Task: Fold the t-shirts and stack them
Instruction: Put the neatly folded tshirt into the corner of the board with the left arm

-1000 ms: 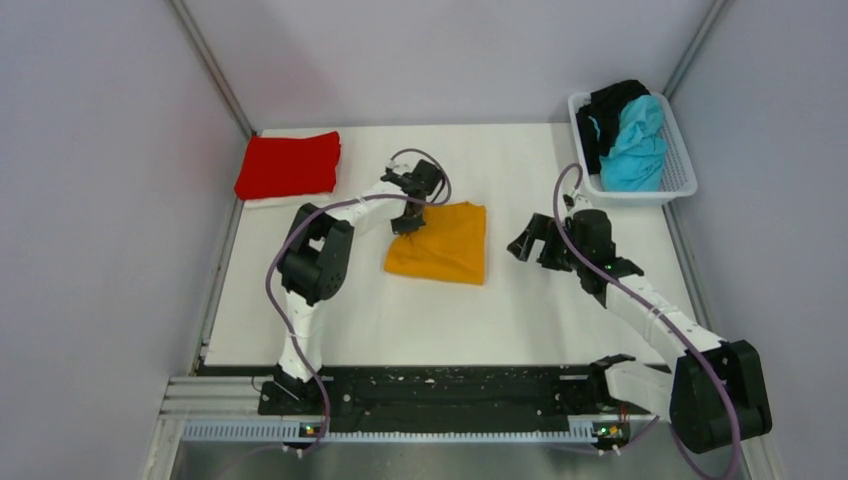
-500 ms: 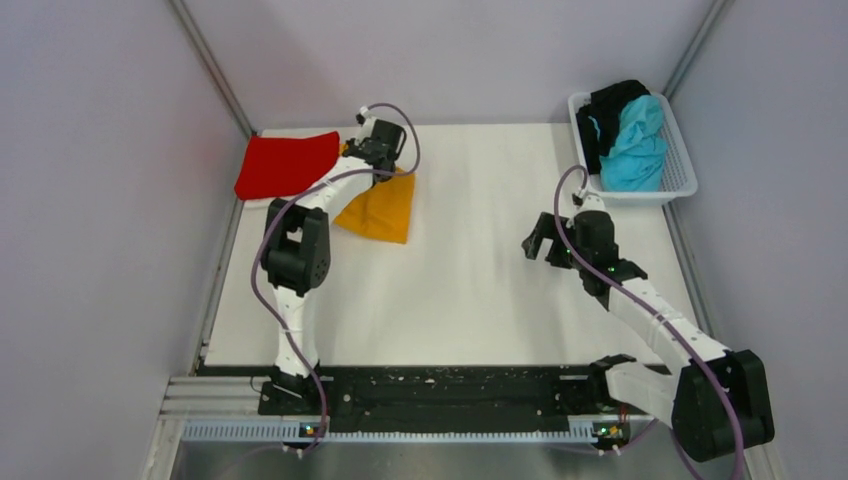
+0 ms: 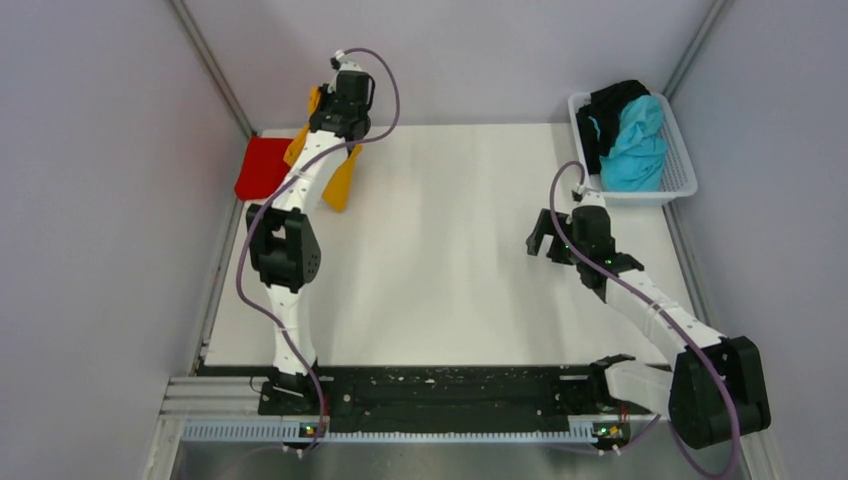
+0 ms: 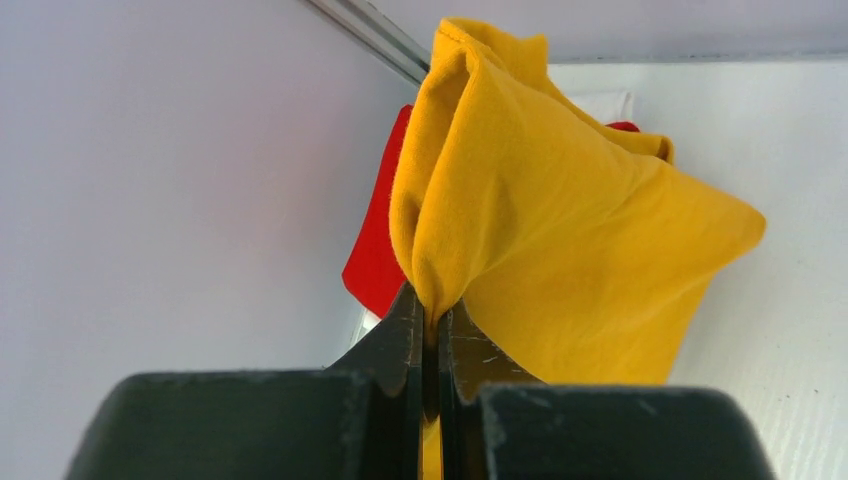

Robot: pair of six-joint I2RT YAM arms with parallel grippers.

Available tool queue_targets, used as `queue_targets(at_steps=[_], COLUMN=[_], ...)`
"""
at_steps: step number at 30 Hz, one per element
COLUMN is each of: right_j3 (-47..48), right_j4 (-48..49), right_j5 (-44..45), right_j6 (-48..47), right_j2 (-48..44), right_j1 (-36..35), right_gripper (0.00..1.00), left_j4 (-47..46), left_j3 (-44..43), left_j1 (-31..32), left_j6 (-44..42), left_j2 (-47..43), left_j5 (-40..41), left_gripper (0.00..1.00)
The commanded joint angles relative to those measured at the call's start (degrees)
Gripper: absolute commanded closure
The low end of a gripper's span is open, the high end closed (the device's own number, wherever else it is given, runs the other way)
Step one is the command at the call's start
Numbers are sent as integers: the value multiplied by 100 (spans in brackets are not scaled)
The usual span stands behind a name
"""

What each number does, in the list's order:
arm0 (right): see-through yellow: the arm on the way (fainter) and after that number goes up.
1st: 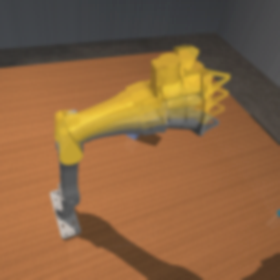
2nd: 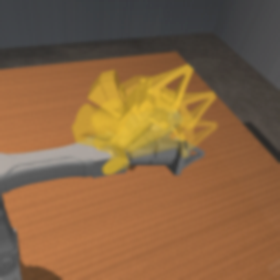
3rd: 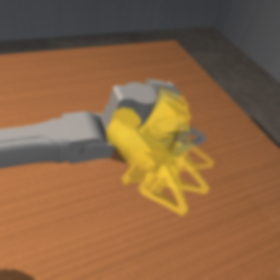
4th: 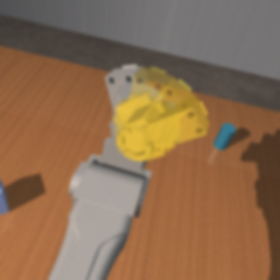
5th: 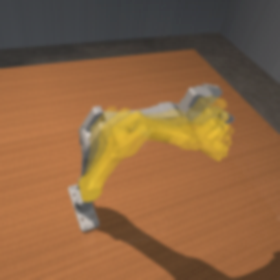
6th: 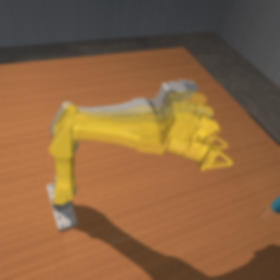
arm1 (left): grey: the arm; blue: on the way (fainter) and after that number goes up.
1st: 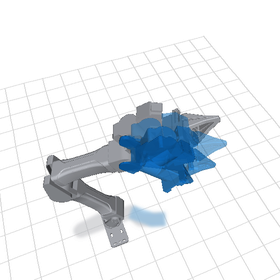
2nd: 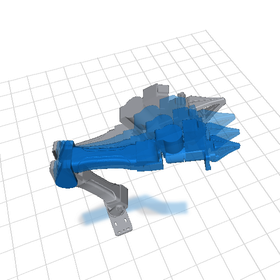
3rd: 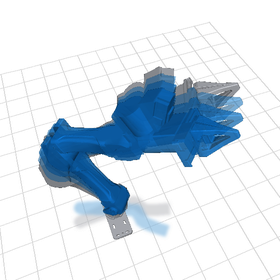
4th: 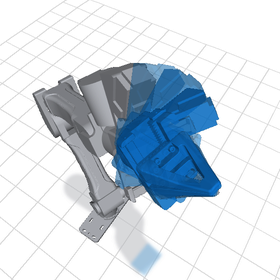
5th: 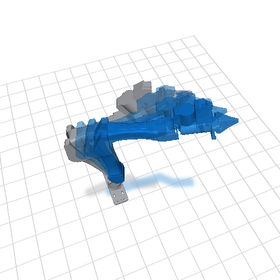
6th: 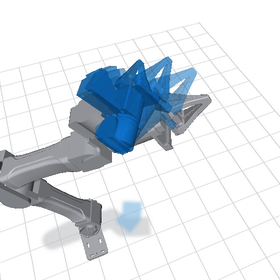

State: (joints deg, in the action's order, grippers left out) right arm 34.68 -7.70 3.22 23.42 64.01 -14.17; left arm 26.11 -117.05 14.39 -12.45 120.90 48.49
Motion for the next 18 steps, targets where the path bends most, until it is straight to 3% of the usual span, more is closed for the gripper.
queue_targets(at_steps=[1,18], right_j3=[336,399], right_j4=[68,77], right_j5=[177,325], right_j6=[-128,-87], right_j2=[111,649], right_j1=[25,25], right_gripper=[2,2], left_j4=[7,376], left_j3=[-504,-1307], left_j1=[-16,-23], left_j6=[-61,189], left_j2=[-177,-348], left_j5=[-218,-541], left_gripper=[100,100])
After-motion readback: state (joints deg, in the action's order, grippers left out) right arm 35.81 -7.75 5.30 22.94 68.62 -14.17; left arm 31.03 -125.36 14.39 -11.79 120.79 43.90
